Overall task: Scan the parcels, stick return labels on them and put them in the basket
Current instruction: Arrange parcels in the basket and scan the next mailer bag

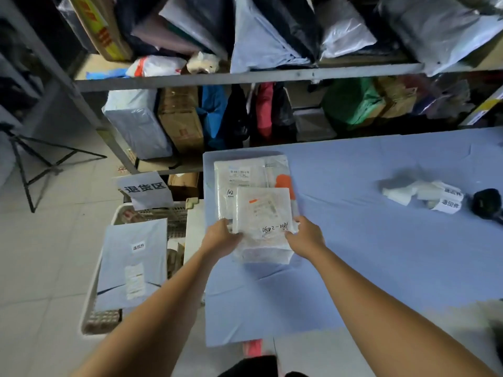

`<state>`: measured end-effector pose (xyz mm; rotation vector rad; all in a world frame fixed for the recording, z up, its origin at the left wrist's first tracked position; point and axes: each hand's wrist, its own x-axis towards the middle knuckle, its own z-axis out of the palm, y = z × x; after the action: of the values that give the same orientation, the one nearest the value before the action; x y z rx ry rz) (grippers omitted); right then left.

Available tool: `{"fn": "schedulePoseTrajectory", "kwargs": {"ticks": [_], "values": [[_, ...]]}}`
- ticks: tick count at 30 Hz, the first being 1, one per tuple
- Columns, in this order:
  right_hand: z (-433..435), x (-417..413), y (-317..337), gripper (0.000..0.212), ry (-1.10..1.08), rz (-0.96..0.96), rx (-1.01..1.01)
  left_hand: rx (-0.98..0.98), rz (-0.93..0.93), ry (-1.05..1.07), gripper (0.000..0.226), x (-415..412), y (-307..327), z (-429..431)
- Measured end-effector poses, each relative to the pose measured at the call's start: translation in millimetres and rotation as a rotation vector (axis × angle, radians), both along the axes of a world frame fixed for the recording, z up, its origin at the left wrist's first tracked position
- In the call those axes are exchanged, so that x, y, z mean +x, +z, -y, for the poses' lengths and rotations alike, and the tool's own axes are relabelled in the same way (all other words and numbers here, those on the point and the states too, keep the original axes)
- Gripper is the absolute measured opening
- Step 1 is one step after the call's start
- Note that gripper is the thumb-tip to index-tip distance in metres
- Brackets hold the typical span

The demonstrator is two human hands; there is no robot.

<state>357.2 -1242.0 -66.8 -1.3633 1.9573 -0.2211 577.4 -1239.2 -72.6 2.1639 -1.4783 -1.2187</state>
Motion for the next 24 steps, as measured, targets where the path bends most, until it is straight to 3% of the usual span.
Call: {"fn": "schedulePoseTrajectory", "kwargs": {"ticks": [3, 6, 11, 17, 24], "values": [[12.4, 1.2, -19.3, 0.054, -0.076, 0.042, 0.038, 0.000, -0.031, 0.111, 0.032, -10.2, -21.3, 12.8], [21.9, 1.8, -30.4, 0.040, -0.145, 0.068, 0.031, 0.008, -0.085, 0.289, 0.038, -19.5, -30.3, 23.1], [32.3, -7.4, -28.4, 0.028, -0.181, 0.211, 0.025, 0.006, -0.224, 0.401, 0.050, -34.1, -30.5, 34.0], [44.5, -62.1, -0.6, 0.033, -0.210, 0.293, -0.072, -0.074, -0.326, 0.336, 0.046, -75.5, -9.9, 45.5], [26.6, -190.7, 2.0, 0.036, -0.197, 0.214, -0.049, -0.029, -0.396, 0.262, 0.044, -188.8, -13.7, 34.5]]}}
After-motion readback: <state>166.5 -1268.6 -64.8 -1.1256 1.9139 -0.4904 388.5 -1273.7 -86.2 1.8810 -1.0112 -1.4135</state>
